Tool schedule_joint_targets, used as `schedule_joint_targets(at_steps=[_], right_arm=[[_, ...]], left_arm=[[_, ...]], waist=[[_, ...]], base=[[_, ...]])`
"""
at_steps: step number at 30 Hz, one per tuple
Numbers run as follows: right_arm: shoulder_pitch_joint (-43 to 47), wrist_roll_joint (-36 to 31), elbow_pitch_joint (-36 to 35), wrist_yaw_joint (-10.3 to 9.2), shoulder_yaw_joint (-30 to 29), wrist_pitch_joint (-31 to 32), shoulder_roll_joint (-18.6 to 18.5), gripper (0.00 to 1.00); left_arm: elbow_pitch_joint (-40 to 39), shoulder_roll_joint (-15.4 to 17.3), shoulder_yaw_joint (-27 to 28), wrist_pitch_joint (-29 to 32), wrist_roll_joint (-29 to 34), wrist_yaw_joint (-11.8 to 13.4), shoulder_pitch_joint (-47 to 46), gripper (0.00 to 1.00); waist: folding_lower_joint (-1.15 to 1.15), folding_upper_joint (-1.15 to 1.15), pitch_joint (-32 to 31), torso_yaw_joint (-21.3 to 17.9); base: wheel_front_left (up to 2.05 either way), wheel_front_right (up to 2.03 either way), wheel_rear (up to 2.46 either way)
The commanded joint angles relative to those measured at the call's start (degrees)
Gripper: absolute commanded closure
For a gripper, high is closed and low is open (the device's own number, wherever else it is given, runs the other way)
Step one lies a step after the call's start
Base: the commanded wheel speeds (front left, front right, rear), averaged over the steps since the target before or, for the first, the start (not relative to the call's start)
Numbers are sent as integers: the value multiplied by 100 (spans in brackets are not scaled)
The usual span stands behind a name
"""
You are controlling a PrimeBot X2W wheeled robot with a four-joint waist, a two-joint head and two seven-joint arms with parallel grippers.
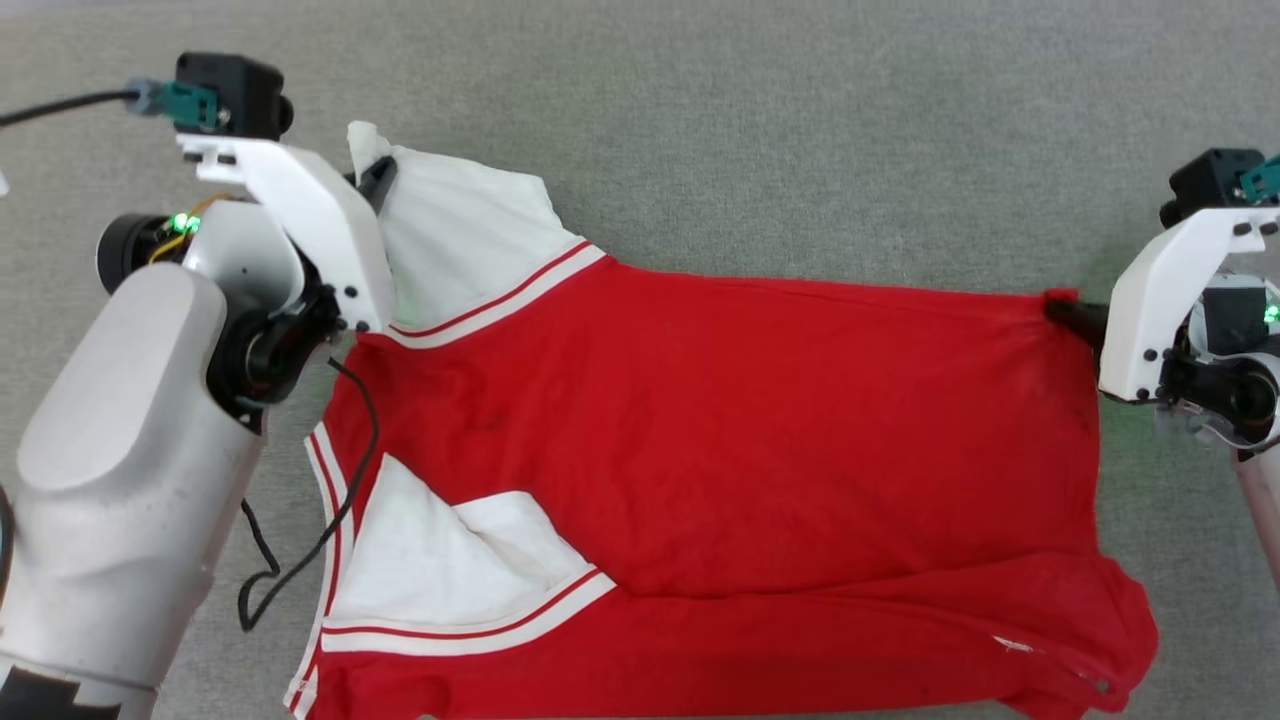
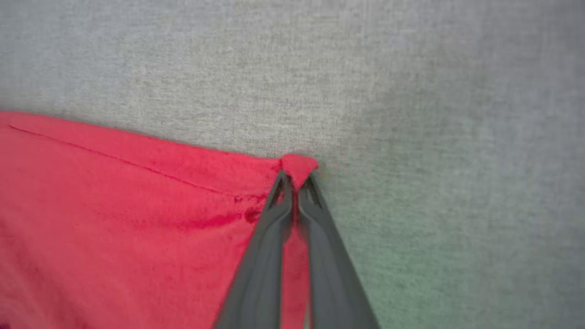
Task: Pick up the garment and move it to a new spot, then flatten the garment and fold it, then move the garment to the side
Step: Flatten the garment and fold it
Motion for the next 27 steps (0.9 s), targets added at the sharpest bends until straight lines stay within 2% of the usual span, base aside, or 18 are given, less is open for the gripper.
schedule_joint_targets(at_steps=[1,7,10,14,21,27], right_arm=[[12,-66,-71,-2,-14,-96,-53,100],[336,-313,-617,-3,-266,-530,-156,100],[696,-448,-967,-3,-473,-673,-168,100],[1402,-463,-1362,-4,-830,-668,-51,100],[2798,-525,-1889,-4,-1440,-714,345,100],[3844,-631,-2036,-4,-1904,-744,866,100]], left_arm=[[-46,34,57,-67,-42,0,121,100],[-481,222,261,-380,-216,104,824,100],[-832,334,395,-548,-335,228,1367,100],[-1386,535,602,-720,-491,536,2260,100],[-1976,548,834,-863,-903,1081,3921,100],[-1861,340,878,-952,-1217,1253,4840,100]], waist=[[0,0,-110,9],[0,0,-575,46],[0,0,-813,75],[0,0,-1097,101],[0,0,-1414,129],[0,0,-1582,74]], base=[[0,0,0],[0,0,0],[0,0,0],[0,0,0],[0,0,0],[0,0,0]])
